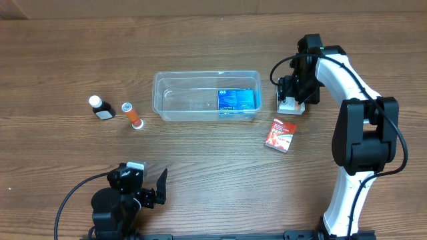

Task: Pack container
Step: 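Move the right gripper to the white Hansaplast box and grasp it, then place the Hansaplast box into the container beside the blue box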

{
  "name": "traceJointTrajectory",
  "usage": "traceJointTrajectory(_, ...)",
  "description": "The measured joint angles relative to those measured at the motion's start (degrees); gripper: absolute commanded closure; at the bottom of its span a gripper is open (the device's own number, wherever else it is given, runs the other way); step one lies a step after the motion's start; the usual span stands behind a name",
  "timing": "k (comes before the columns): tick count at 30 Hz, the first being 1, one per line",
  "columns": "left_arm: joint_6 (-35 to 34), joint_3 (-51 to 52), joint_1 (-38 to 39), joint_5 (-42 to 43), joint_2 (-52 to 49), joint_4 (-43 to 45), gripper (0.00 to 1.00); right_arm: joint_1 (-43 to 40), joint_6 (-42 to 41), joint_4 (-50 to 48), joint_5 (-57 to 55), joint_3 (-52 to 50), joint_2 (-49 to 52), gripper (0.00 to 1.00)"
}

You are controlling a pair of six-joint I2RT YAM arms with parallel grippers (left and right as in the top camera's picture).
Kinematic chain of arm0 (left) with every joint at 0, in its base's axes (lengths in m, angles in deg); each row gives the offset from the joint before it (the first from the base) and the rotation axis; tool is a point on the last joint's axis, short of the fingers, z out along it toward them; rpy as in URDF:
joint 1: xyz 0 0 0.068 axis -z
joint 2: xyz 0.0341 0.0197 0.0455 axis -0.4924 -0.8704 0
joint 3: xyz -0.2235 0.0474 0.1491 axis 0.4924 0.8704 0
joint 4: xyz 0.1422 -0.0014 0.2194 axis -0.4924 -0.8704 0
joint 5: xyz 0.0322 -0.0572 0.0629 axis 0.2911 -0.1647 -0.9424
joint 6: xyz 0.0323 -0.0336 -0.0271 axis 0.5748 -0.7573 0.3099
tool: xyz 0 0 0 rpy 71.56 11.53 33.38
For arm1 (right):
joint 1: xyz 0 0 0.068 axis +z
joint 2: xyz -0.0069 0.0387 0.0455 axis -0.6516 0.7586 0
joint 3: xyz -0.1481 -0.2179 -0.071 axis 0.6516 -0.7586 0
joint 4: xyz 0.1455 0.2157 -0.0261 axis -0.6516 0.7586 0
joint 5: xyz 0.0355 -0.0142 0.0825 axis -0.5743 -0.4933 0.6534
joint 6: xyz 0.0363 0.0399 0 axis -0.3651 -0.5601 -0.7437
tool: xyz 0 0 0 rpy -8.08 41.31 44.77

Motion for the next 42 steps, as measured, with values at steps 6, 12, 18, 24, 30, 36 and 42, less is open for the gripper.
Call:
traceJointTrajectory(6,0.0,0.0,0.0,0.0,0.0,0.0,0.00,-0.1,3.0,6.0,-3.0,7.3,-0.2,0.24)
traceJointTrajectory(12,0.0,0.0,0.0,0.0,0.0,0.0,0.00,0.5,10.8,12.9,-3.5,14.5,-4.1,0.23)
traceJointTrajectory(18,0.0,0.0,0.0,0.0,0.0,0.0,0.00,4.5,20.7,14.6,1.8,16.2,-11.1,0.23)
traceJointTrajectory(24,0.0,0.0,0.0,0.0,0.0,0.0,0.00,10.0,30.4,16.1,6.6,16.3,-12.0,0.20)
traceJointTrajectory(30,0.0,0.0,0.0,0.0,0.0,0.0,0.00,16.1,43.5,17.6,7.9,16.3,-12.0,0.11)
traceJointTrajectory(36,0.0,0.0,0.0,0.0,0.0,0.0,0.00,17.3,52.9,15.2,8.8,16.3,-12.0,0.08)
traceJointTrajectory(42,0.0,0.0,0.0,0.0,0.0,0.0,0.00,17.3,54.5,11.6,9.3,16.1,-12.0,0.09)
